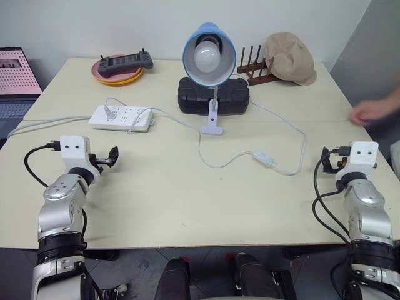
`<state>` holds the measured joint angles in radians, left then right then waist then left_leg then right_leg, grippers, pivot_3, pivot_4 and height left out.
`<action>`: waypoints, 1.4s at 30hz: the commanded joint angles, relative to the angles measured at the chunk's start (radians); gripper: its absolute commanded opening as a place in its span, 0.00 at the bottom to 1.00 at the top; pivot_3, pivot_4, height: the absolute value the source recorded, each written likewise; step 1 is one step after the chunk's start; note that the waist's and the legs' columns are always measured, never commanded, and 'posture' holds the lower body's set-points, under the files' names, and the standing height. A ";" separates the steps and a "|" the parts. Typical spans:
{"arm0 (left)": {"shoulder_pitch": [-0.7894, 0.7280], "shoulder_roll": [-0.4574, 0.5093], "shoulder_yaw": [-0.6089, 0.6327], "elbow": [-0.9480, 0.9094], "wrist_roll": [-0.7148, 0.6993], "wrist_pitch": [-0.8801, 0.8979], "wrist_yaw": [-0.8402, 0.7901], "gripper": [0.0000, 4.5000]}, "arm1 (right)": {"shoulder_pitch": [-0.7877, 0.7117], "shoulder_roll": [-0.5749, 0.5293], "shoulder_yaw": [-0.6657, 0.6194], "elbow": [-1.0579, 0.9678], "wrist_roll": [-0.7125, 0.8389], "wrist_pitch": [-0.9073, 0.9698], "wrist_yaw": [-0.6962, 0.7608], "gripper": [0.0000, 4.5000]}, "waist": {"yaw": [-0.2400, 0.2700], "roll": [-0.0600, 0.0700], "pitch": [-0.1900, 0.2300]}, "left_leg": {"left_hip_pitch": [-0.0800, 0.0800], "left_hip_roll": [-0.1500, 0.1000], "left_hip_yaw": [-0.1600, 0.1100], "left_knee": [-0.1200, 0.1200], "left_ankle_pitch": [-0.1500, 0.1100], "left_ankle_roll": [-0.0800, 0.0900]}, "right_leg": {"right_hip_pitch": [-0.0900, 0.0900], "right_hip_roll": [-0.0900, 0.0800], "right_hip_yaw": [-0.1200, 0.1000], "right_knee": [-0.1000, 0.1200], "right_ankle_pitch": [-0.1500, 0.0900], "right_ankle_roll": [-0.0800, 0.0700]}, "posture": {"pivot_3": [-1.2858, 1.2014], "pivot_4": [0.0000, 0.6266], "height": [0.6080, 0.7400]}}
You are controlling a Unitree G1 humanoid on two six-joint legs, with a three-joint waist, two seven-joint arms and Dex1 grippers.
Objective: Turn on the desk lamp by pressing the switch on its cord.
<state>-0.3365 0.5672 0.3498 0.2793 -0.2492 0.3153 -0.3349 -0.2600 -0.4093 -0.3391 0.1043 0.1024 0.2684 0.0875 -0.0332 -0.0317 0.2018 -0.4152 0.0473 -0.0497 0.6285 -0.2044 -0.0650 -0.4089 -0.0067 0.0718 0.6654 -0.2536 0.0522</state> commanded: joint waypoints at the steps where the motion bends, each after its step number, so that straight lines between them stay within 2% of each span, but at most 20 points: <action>1: -0.011 0.023 0.015 -0.029 0.001 -0.013 -0.001 1.00 | -0.002 -0.007 -0.020 -0.040 0.013 -0.010 -0.003 1.00 | 0.000 0.000 0.000 | 0.000 0.000 0.000 0.000 0.000 0.000 | 0.000 0.000 0.000 0.000 0.000 0.000 | 0.52 0.24 1.00; 6: -0.015 0.026 0.016 -0.023 -0.004 -0.015 -0.016 1.00 | -0.004 -0.030 -0.024 -0.060 0.025 0.015 0.025 1.00 | 0.000 0.000 0.000 | 0.000 0.000 0.000 0.000 0.000 0.000 | 0.000 0.000 0.000 0.000 0.000 0.000 | 0.52 0.24 1.00; 9: -0.017 0.043 0.004 -0.073 -0.068 0.049 -0.116 1.00 | -0.006 -0.071 -0.013 -0.096 0.072 0.063 0.120 1.00 | 0.000 0.000 0.000 | 0.000 0.000 0.000 0.000 0.000 0.000 | 0.000 0.000 0.000 0.000 0.000 0.000 | 0.52 0.24 1.00; 12: -0.014 0.088 -0.029 -0.171 -0.142 0.145 -0.250 1.00 | 0.009 -0.125 0.022 -0.154 0.142 0.128 0.264 1.00 | -0.001 0.000 0.000 | 0.000 0.000 0.000 0.000 0.000 0.000 | 0.000 0.000 0.000 0.000 0.000 0.000 | 0.52 0.24 1.00; 16: -0.037 0.196 -0.128 -0.343 -0.250 0.299 -0.466 1.00 | 0.025 -0.231 0.068 -0.246 0.279 0.263 0.498 1.00 | -0.003 0.000 0.000 | 0.000 0.000 0.000 0.000 0.000 0.000 | 0.000 0.000 0.000 0.000 0.000 0.000 | 0.52 0.24 1.00; 19: -0.118 0.253 -0.235 -0.432 -0.306 0.382 -0.606 1.00 | 0.042 -0.343 0.145 -0.303 0.358 0.358 0.699 1.00 | -0.001 0.000 0.000 | 0.000 0.000 0.000 0.000 0.000 0.000 | 0.001 0.000 0.000 -0.001 -0.002 0.003 | 0.52 0.24 1.00; 21: -0.199 0.264 -0.341 -0.466 -0.305 0.396 -0.705 1.00 | 0.025 -0.387 0.202 -0.302 0.369 0.381 0.776 1.00 | 0.002 0.000 0.000 | 0.000 0.000 0.000 0.001 0.000 0.000 | 0.001 0.000 0.000 -0.001 -0.003 0.004 | 0.52 0.24 1.00; 24: -0.273 0.262 -0.450 -0.473 -0.272 0.374 -0.800 1.00 | -0.023 -0.391 0.256 -0.260 0.341 0.372 0.792 1.00 | -0.002 0.000 0.000 | 0.000 0.000 0.000 0.002 0.000 0.000 | 0.002 0.000 0.000 -0.001 -0.003 0.004 | 0.52 0.24 1.00; 27: -0.324 0.222 -0.503 -0.439 -0.231 0.321 -0.818 1.00 | -0.059 -0.373 0.296 -0.231 0.315 0.367 0.783 1.00 | -0.013 0.000 0.000 | 0.001 0.000 0.000 0.002 0.000 0.000 | 0.002 0.000 0.000 -0.001 -0.003 0.004 | 0.52 0.24 1.00; 36: -0.308 0.165 -0.494 -0.397 -0.177 0.243 -0.798 1.00 | -0.178 -0.242 0.362 -0.101 0.258 0.357 0.709 1.00 | -0.020 0.000 0.000 | -0.001 0.000 -0.001 0.001 0.000 0.000 | 0.001 0.001 0.000 -0.001 -0.003 0.004 | 0.52 0.24 1.00; 42: -0.295 0.147 -0.473 -0.422 -0.197 0.267 -0.774 1.00 | -0.230 -0.188 0.348 -0.009 0.270 0.389 0.714 1.00 | -0.020 0.000 0.000 | -0.001 0.000 -0.001 0.001 0.000 0.000 | 0.001 0.001 0.000 0.000 -0.002 0.004 | 0.52 0.24 1.00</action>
<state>-0.6312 0.7151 -0.1613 -0.1093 -0.4326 0.5817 -1.1187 -0.4672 -0.5973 0.0321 0.0867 0.3646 0.6490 0.8008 -0.0532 -0.0313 0.2021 -0.4159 0.0475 -0.0510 0.6300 -0.2044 -0.0648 -0.4082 -0.0056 0.0715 0.6651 -0.2557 0.0556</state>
